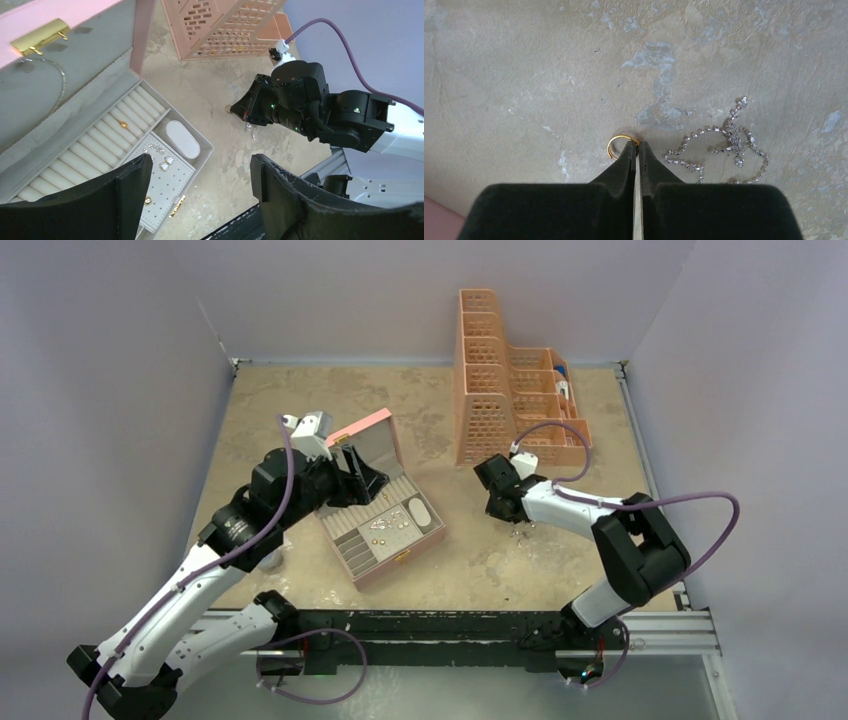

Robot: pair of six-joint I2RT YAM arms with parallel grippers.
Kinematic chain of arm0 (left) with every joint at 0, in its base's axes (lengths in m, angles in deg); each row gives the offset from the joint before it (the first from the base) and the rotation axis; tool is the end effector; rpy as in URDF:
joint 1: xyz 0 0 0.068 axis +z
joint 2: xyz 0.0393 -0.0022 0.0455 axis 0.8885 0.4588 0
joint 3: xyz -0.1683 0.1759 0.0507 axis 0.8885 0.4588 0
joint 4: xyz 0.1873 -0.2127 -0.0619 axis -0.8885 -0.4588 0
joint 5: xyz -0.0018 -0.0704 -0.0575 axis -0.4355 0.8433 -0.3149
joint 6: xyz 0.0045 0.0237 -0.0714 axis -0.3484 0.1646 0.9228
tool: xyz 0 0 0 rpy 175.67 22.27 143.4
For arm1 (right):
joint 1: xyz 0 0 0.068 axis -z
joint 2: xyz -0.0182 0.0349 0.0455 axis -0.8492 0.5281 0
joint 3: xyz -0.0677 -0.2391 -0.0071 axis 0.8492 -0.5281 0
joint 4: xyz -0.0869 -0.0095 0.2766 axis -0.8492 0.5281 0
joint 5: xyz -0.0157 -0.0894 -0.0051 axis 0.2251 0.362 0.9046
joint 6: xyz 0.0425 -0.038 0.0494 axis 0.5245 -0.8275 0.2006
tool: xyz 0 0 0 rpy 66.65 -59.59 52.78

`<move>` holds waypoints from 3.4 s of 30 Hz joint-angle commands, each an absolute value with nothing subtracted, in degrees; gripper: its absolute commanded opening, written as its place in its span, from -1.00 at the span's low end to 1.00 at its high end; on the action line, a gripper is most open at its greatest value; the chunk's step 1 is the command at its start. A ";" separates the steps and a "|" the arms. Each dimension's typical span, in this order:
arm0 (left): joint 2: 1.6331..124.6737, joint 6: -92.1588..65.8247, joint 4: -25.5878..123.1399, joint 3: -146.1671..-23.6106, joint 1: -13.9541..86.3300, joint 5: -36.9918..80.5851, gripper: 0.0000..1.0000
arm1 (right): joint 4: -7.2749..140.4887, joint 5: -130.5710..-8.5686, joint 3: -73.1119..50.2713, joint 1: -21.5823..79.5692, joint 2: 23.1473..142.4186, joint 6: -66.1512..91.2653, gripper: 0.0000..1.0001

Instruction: Organize the mixed jewelry

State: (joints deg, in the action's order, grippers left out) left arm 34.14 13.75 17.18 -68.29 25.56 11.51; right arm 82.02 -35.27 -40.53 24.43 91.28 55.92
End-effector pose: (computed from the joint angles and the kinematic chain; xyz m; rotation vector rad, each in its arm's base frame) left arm 0.1978 -0.1469 0.3418 -0.0489 2.0193 -0.8338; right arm 0.2885 0.1580 0.0960 0.5078 2.3909 0.0214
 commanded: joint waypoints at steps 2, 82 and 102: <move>35.19 17.86 22.62 -66.43 25.76 18.05 0.43 | 78.17 -36.53 -41.52 24.63 84.44 54.56 -0.97; 60.80 32.08 54.88 -75.41 35.39 68.63 -1.00 | 25.34 -77.99 -54.77 23.97 52.87 68.40 0.23; 59.99 44.94 72.54 -70.44 36.67 75.23 -1.00 | 7.88 -89.13 -52.99 23.89 58.98 77.35 -0.06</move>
State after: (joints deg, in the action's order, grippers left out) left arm 61.44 43.68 68.17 -71.13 36.32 73.92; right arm 14.05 -85.41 -56.01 24.06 57.60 75.11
